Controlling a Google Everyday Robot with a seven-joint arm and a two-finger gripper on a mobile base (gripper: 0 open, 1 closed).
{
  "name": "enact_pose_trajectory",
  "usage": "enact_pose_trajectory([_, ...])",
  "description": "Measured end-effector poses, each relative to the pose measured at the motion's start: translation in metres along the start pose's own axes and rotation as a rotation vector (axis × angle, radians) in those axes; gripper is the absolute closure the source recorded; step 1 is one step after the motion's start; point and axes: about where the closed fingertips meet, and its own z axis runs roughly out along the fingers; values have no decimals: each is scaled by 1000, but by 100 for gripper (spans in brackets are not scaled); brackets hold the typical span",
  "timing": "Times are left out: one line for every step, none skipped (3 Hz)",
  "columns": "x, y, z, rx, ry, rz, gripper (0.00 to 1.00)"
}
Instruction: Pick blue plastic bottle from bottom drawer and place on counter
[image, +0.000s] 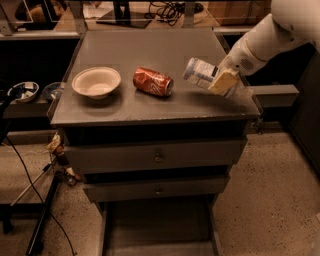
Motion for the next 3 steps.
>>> enact_pose_trajectory([-5,-4,15,-25,6,-2,100])
enact_pose_trajectory([-4,-5,27,-49,18,-2,100])
enact_pose_trajectory([2,-6,35,-65,34,6,100])
